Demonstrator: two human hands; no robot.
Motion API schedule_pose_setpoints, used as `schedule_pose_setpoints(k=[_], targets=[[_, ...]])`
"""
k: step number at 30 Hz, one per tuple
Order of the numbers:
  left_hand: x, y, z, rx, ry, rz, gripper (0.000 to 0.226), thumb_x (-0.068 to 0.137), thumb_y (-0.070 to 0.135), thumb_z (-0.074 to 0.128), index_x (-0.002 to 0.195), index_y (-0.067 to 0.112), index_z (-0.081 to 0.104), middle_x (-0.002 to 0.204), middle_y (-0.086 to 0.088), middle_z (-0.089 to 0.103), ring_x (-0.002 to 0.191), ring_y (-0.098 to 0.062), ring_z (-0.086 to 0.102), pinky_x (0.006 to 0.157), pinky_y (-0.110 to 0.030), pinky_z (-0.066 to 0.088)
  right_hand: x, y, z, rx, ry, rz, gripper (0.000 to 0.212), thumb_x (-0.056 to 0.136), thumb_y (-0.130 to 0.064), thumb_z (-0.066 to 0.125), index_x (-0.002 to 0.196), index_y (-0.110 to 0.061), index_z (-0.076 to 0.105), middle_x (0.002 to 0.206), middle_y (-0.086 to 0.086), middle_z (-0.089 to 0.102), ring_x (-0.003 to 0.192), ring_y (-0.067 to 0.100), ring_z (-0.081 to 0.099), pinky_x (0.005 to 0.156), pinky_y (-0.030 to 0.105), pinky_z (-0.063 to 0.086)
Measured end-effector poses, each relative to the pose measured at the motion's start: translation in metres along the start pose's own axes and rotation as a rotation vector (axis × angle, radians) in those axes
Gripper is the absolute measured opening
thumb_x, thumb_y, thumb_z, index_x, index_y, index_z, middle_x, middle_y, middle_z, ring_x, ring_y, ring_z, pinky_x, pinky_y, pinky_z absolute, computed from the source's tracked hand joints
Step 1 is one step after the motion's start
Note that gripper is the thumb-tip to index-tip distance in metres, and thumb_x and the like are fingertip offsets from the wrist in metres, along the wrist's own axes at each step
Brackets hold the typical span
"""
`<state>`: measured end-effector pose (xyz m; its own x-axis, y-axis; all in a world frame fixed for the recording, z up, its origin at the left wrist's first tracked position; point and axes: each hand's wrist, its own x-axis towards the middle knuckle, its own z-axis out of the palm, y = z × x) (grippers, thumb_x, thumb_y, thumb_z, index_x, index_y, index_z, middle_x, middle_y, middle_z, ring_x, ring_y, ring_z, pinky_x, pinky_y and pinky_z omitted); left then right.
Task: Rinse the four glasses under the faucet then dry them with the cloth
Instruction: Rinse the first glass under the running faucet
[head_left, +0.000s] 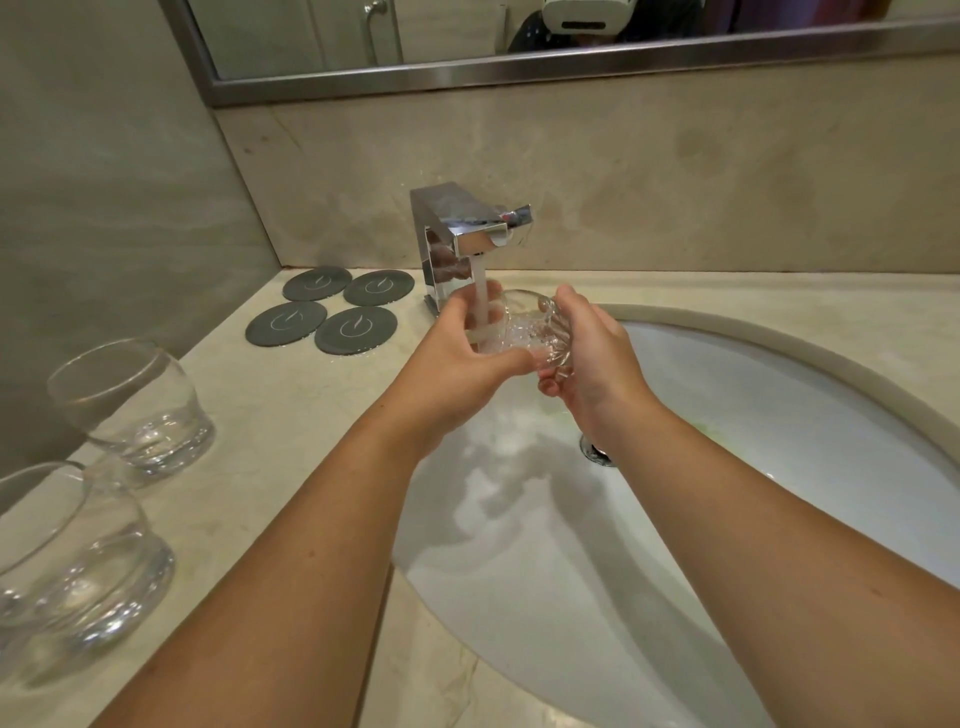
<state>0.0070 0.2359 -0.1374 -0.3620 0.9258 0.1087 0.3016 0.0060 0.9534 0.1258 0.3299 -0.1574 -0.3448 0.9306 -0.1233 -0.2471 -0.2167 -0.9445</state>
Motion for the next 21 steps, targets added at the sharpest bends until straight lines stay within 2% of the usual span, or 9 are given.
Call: schedule_pose_setpoints(k=[3,6,9,12,14,16,18,21], targets=[[-0.0007,-0.0006,-0.0006,-0.046,0.02,-0.036,0.089,0.068,0.057,0.087,0.145,0.033,0.051,0.132,0.013,0.07,0.124,-0.006,0.067,0.108,-0.039,0.054,0.0005,0.0002,0.0002,0.0,0.0,-0.044,0.02,0.104,-0.039,0.062,0.104,-0.02,0.067,0.085,0.003,0.065,0.059,0.019,0.054,0.048,0.028,0.039],[-0.0039,0.0023,0.0007,-0.032,0.014,-0.07,0.085,0.072,0.068,0.089,0.14,0.031,0.054,0.124,0.009,0.074,0.11,-0.008,0.073,0.095,-0.035,0.06,0.0,0.0,0.0002,0.003,-0.004,-0.059,0.013,0.103,-0.035,0.062,0.103,-0.023,0.068,0.091,0.001,0.066,0.067,0.021,0.058,0.05,0.029,0.042],[-0.0034,0.0024,0.0021,-0.005,0.038,-0.073,0.07,0.081,0.057,0.087,0.136,0.028,0.055,0.121,0.006,0.075,0.102,-0.009,0.076,0.089,-0.032,0.061,0.0007,0.0,0.0006,0.003,-0.004,-0.06,0.013,0.102,-0.032,0.061,0.105,-0.022,0.069,0.097,0.003,0.067,0.074,0.023,0.059,0.051,0.029,0.042],[-0.0022,0.0001,0.0006,0.031,0.052,-0.031,0.07,0.081,0.045,0.091,0.139,0.029,0.055,0.118,0.012,0.075,0.113,-0.006,0.072,0.1,-0.036,0.058,0.0023,0.0005,0.0011,0.018,-0.022,-0.002,0.027,0.102,-0.04,0.06,0.113,-0.018,0.071,0.1,0.006,0.07,0.07,0.021,0.06,0.049,0.029,0.042],[-0.0028,-0.0006,-0.0003,0.061,0.039,-0.005,0.067,0.085,0.034,0.091,0.141,0.029,0.054,0.122,0.016,0.072,0.115,0.0,0.069,0.106,-0.032,0.054,0.0028,0.0011,0.0,-0.01,-0.024,0.068,0.044,0.102,-0.053,0.057,0.117,-0.014,0.071,0.092,0.005,0.072,0.063,0.019,0.059,0.048,0.029,0.041],[-0.0037,0.0003,-0.0006,0.085,0.037,0.011,0.068,0.087,0.029,0.09,0.142,0.032,0.052,0.127,0.015,0.066,0.118,0.0,0.066,0.106,-0.028,0.051,0.0014,0.0015,-0.0009,-0.022,-0.029,0.153,0.052,0.102,-0.063,0.053,0.106,-0.014,0.071,0.073,0.002,0.068,0.051,0.016,0.053,0.046,0.028,0.038],[-0.0032,0.0006,-0.0007,0.088,0.022,0.003,0.069,0.087,0.024,0.089,0.143,0.036,0.049,0.129,0.013,0.062,0.118,0.0,0.065,0.101,-0.025,0.051,-0.0002,0.0014,-0.0009,0.005,-0.042,0.178,0.051,0.103,-0.062,0.052,0.101,-0.013,0.068,0.065,0.002,0.063,0.046,0.015,0.048,0.045,0.027,0.034],[-0.0018,0.0002,-0.0005,0.056,0.0,-0.016,0.079,0.081,0.021,0.089,0.145,0.034,0.046,0.129,0.013,0.063,0.116,-0.005,0.068,0.097,-0.027,0.053,0.0003,0.0028,0.0004,0.007,-0.041,0.098,0.043,0.106,-0.05,0.054,0.107,-0.009,0.068,0.071,0.006,0.064,0.046,0.016,0.048,0.045,0.027,0.033]])
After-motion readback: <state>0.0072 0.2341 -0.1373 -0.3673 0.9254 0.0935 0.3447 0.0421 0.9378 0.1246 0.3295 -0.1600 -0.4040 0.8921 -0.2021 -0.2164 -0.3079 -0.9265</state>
